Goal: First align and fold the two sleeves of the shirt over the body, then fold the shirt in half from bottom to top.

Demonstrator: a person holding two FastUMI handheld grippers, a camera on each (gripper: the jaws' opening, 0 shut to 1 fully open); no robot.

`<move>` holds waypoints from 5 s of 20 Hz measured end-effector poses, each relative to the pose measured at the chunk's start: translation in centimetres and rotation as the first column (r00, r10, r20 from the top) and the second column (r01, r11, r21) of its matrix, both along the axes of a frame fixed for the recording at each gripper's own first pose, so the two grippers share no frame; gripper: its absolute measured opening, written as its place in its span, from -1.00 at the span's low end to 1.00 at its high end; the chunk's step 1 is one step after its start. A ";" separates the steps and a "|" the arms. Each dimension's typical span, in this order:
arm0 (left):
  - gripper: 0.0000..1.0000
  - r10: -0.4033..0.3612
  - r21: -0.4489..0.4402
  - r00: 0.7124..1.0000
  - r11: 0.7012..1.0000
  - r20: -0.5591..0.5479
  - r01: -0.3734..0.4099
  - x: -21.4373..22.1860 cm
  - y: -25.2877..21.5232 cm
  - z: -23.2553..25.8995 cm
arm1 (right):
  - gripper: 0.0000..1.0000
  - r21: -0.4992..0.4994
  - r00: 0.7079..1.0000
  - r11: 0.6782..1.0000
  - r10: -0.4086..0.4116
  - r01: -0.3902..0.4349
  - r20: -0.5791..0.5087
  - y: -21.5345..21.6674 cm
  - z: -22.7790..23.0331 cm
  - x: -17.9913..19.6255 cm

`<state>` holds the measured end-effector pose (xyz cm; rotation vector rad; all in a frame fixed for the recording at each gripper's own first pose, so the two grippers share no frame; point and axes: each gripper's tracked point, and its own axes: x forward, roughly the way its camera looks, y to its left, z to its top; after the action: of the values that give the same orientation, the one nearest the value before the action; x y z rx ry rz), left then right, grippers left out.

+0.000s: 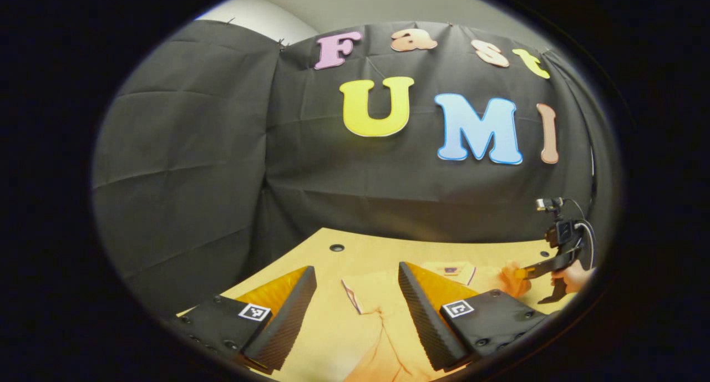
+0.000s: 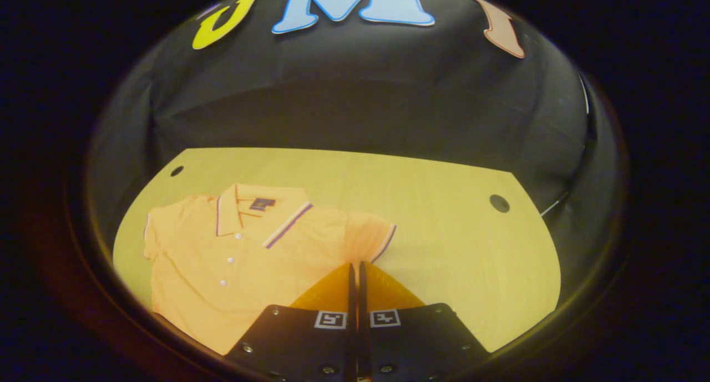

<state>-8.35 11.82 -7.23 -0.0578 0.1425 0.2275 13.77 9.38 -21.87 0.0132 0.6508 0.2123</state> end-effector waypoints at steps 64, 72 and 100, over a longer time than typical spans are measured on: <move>0.66 -0.092 -0.062 0.886 0.996 -0.454 0.071 23.9 6.0 -28.0 | 0.94 0.129 0.979 0.981 -0.160 0.144 0.125 2.8 9.4 -27.2; -0.69 -0.132 -0.030 0.879 0.991 -0.458 0.133 24.6 4.2 -28.0 | 0.94 0.143 0.983 0.982 -0.140 0.123 0.117 3.0 8.9 -27.1; -0.58 -0.335 -0.016 0.829 0.930 -0.447 0.367 23.8 -11.6 -26.2 | 0.94 0.174 0.977 0.968 -0.198 0.182 0.078 -2.6 6.1 -27.2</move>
<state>15.41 0.19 -33.41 0.0942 0.5980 -0.1312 -13.47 6.78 -15.79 0.2238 0.5315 0.0801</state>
